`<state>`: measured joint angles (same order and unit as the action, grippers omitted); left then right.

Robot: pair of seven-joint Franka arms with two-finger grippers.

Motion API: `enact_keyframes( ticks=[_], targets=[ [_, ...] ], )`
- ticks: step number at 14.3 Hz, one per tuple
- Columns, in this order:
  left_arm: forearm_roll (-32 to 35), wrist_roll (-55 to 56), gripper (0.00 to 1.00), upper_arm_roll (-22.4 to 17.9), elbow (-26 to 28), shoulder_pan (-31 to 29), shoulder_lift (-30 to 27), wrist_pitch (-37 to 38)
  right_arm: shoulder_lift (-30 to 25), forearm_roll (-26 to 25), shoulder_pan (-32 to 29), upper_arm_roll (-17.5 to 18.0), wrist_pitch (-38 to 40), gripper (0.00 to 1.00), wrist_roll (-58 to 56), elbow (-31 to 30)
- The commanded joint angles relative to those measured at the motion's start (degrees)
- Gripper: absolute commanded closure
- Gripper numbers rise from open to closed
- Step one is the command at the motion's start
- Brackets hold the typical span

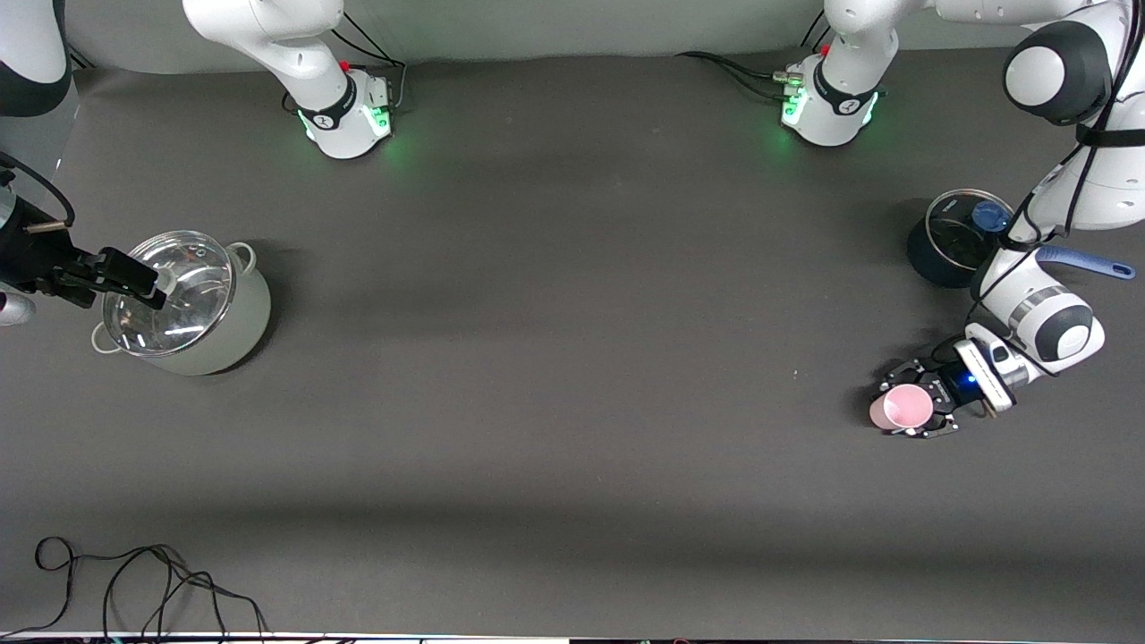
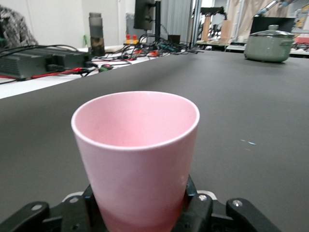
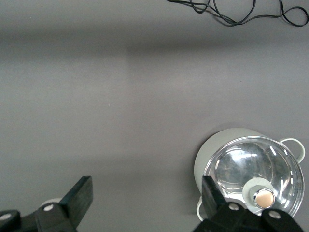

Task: Transfer pink cup from left to right arm
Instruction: 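Lift the pink cup with the left gripper toward the table middle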

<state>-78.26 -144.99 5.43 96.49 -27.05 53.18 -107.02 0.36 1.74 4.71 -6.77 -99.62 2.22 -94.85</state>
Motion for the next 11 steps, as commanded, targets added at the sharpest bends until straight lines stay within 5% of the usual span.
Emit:
enact_keyframes(
  ticks=[1,9,11],
  targets=[
    [-0.8,8.2,0.61,-0.2,1.2,3.7,-6.3,-3.4,0.4,0.7,0.5,-0.4,0.2,0.00,-0.6,1.0],
    [-0.8,37.7,0.64,0.0,8.3,18.2,-26.7,-9.5,0.0,0.9,0.5,-0.3,1.2,0.00,1.7,1.0],
    [-0.8,45.6,0.64,0.0,8.4,22.8,-30.3,-11.7,-0.3,4.4,0.5,-0.4,1.3,0.00,6.5,1.0]
  ],
)
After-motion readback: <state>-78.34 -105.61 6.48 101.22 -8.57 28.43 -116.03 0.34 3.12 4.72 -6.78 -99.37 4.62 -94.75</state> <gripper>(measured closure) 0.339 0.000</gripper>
